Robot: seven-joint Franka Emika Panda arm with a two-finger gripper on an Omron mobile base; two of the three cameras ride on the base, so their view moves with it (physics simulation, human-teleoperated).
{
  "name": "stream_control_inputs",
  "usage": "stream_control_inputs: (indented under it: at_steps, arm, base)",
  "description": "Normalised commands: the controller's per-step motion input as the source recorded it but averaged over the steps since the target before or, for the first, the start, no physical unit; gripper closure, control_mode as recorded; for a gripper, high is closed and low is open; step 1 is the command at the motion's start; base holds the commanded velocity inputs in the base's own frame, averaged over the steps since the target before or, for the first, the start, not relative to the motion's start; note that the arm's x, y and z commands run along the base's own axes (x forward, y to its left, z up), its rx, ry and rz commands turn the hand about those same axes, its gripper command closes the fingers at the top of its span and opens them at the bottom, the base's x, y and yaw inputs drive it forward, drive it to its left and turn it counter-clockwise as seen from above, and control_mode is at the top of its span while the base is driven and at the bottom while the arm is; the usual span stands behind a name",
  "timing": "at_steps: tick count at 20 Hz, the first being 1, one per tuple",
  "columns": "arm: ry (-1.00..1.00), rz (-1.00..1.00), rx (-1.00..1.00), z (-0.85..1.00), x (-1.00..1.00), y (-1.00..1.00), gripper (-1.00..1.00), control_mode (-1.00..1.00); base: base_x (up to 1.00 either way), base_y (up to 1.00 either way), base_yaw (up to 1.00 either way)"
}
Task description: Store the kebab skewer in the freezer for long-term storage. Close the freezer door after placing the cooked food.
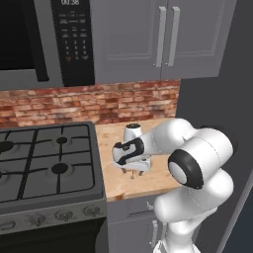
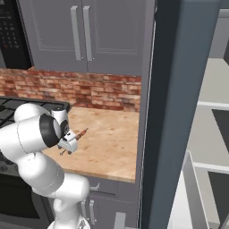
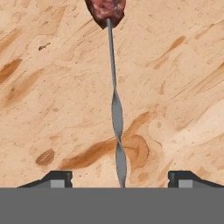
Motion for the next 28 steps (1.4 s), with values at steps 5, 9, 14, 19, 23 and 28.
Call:
stream_control_inputs:
  at_steps: [5, 9, 14, 19, 23, 28]
  arm:
    - [0.0, 0.0, 0.02, -0.19, 0.0, 0.0, 1.0, -1.0]
    - [0.0, 0.0, 0.04, -0.21, 0.0, 0.0, 1.0, -1.0]
    - [0.0, 0.0, 0.04, -0.19, 0.0, 0.0, 1.0, -1.0]
    - [0.0, 0.0, 0.03, -0.12, 0.0, 0.0, 1.0, -1.0]
    - [0.0, 0.0, 0.0, -0.03, 0.0, 0.0, 1.0, -1.0]
    - [0.0, 0.0, 0.0, 0.05, 0.02, 0.0, 1.0, -1.0]
  base:
    - [0.0, 0.0, 0.0]
    - [0.0, 0.0, 0.0]
    - [0.0, 0.0, 0.0]
    - [0.0, 0.0, 0.0]
    - [0.0, 0.0, 0.0]
    - [0.0, 0.0, 0.0]
